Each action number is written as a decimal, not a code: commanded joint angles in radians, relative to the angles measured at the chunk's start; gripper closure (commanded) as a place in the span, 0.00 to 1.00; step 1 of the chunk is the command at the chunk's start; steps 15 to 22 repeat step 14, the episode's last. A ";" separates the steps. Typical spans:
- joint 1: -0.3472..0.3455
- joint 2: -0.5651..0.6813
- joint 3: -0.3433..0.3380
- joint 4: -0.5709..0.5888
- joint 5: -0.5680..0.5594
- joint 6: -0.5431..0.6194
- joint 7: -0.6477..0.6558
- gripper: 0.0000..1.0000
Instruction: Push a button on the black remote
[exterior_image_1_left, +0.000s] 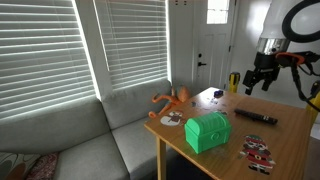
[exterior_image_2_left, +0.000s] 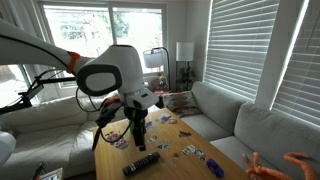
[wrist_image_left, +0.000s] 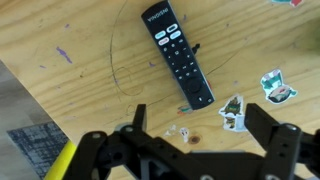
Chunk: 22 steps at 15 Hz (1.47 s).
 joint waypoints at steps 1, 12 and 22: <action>0.007 -0.070 -0.003 -0.021 -0.012 -0.066 -0.109 0.00; 0.004 -0.097 -0.014 -0.021 -0.001 -0.075 -0.218 0.00; 0.004 -0.097 -0.014 -0.022 -0.001 -0.075 -0.218 0.00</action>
